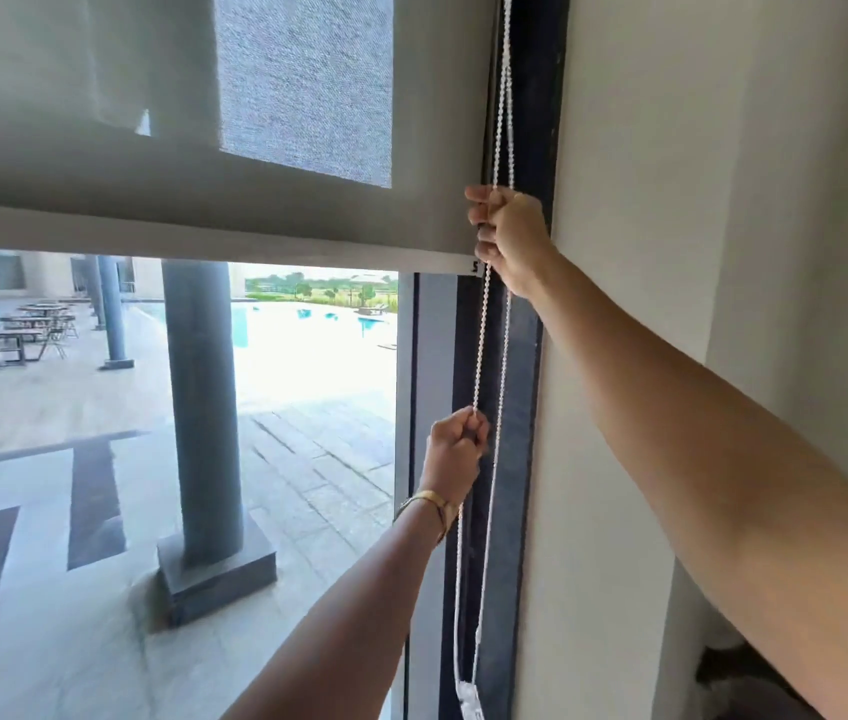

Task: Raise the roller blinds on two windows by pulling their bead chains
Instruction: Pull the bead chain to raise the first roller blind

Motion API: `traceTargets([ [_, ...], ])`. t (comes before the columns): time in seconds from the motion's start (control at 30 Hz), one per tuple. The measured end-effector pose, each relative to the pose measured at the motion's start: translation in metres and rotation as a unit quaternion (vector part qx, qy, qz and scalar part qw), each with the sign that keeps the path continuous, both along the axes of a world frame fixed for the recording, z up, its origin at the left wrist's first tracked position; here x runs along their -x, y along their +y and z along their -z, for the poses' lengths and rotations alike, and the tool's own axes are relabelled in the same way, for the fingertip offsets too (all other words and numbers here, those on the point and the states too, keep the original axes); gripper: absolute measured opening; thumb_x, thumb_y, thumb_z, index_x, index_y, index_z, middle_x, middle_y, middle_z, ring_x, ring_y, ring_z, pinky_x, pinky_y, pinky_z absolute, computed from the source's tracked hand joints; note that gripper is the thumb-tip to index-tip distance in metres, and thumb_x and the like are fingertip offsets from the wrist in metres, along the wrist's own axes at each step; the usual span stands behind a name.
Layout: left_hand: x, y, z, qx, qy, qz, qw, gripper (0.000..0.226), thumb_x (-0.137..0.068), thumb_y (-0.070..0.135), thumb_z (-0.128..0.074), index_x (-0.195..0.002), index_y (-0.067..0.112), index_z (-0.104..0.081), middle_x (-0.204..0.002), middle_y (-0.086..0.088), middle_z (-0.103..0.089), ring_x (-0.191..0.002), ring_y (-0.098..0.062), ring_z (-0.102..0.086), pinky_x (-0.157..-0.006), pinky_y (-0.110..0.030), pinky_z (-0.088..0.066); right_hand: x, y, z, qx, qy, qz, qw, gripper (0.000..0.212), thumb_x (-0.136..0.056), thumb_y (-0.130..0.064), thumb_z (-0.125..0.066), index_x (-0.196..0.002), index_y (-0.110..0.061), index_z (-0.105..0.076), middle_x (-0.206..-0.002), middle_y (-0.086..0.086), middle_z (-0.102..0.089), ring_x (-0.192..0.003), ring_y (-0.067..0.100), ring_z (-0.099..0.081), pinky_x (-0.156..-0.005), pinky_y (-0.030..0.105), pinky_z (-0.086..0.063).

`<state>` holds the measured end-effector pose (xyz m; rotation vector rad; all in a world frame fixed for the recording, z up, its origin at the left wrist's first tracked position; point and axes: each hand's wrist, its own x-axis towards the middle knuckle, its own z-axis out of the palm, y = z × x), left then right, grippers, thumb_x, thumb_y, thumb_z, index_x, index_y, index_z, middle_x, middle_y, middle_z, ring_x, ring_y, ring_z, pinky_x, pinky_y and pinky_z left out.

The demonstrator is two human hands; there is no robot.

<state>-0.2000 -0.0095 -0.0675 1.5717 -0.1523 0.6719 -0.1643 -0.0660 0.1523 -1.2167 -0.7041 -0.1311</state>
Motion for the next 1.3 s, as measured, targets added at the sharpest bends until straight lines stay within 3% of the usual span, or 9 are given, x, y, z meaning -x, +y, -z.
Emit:
traceTargets([
  [0.13,-0.003,0.011,0.002,-0.022,0.010,-0.027,0.999,0.037,-0.067,-0.015,-0.020,-0.058,0.016,-0.038,-0.057,0.005,-0.031,-0.050,-0.009,-0.026,-0.042,-0.016,-0.017,-0.001,0.002,0.006,-0.021,0.001,-0.009,1.000,0.039,-0.090,0.002,-0.022,-0.072,-0.014,-0.053,-0.057,-0.001,-0.041,-0.030,0.002,-0.025,-0.034,0.018,-0.017],
  [0.3,-0.001,0.004,0.005,-0.038,0.004,-0.016,0.999,0.027,-0.062,-0.009,-0.023,-0.063,0.011,-0.041,-0.058,0.003,-0.032,-0.052,-0.010,-0.026,-0.042,-0.016,-0.018,-0.001,0.010,0.012,-0.036,-0.013,0.022,0.999,0.041,-0.082,0.006,-0.017,-0.064,-0.018,-0.046,-0.046,-0.007,-0.035,-0.036,0.004,-0.021,-0.040,0.022,-0.011],
  [0.43,0.002,0.000,0.015,-0.036,0.003,-0.015,0.999,0.020,-0.057,0.002,-0.025,-0.058,0.015,-0.041,-0.054,0.004,-0.034,-0.048,-0.009,-0.026,-0.040,-0.016,-0.019,-0.009,0.007,0.023,-0.044,-0.014,0.018,0.999,0.040,-0.085,0.004,-0.017,-0.064,-0.019,-0.042,-0.041,-0.010,-0.035,-0.035,0.003,-0.021,-0.037,0.018,-0.012],
  [0.63,0.006,-0.006,0.036,-0.026,0.036,0.003,0.999,0.024,-0.067,-0.014,-0.022,-0.065,-0.001,-0.042,-0.056,0.000,-0.032,-0.049,-0.010,-0.025,-0.040,-0.015,-0.018,-0.011,0.001,0.043,-0.035,-0.001,0.010,0.999,0.041,-0.086,0.004,-0.017,-0.063,-0.019,-0.042,-0.040,-0.011,-0.035,-0.032,0.002,-0.020,-0.035,0.018,-0.013],
  [0.77,0.008,-0.006,0.035,-0.014,0.039,0.013,0.999,0.031,-0.068,-0.015,-0.021,-0.063,0.007,-0.042,-0.054,-0.002,-0.033,-0.045,-0.009,-0.027,-0.039,-0.017,-0.018,-0.007,-0.001,0.045,-0.033,-0.002,0.012,0.999,0.040,-0.084,0.005,-0.018,-0.063,-0.018,-0.043,-0.043,-0.009,-0.036,-0.033,0.003,-0.021,-0.035,0.019,-0.013],
  [0.93,0.015,-0.001,0.031,-0.006,0.028,0.019,0.999,0.035,-0.064,-0.016,-0.019,-0.059,0.012,-0.040,-0.055,-0.005,-0.036,-0.047,-0.011,-0.031,-0.042,-0.017,-0.024,0.003,-0.006,0.045,-0.019,0.005,0.010,1.000,0.039,-0.084,0.004,-0.020,-0.065,-0.018,-0.046,-0.047,-0.007,-0.037,-0.031,0.002,-0.023,-0.032,0.016,-0.018],
  [1.1,0.024,0.004,0.029,-0.005,0.028,0.028,0.999,0.023,-0.056,-0.004,-0.025,-0.067,0.000,-0.045,-0.057,-0.004,-0.037,-0.051,-0.013,-0.036,-0.049,-0.022,-0.028,0.011,-0.004,0.070,0.013,0.024,-0.014,1.000,0.038,-0.086,0.004,-0.021,-0.071,-0.016,-0.050,-0.052,-0.003,-0.038,-0.035,0.006,-0.025,-0.039,0.020,-0.021],
  [1.23,0.036,0.011,0.020,-0.007,0.047,0.046,0.998,0.024,-0.047,-0.002,-0.034,-0.068,-0.013,-0.038,-0.063,-0.008,-0.038,-0.050,-0.014,-0.042,-0.047,-0.021,-0.028,0.020,-0.005,0.097,0.057,-0.002,-0.010,0.998,0.035,-0.090,0.002,-0.027,-0.082,-0.014,-0.057,-0.062,0.003,-0.052,-0.046,0.010,-0.044,-0.047,0.024,-0.037],
  [1.3,0.041,0.015,0.018,-0.039,0.071,0.042,0.996,0.021,-0.055,-0.005,-0.035,-0.073,-0.013,-0.044,-0.071,-0.016,-0.050,-0.047,-0.008,-0.053,-0.046,-0.017,-0.033,0.026,-0.009,0.113,0.102,-0.020,-0.001,0.995,0.030,-0.097,-0.006,-0.032,-0.089,-0.016,-0.059,-0.072,0.004,-0.061,-0.057,0.014,-0.057,-0.056,0.027,-0.048],
])
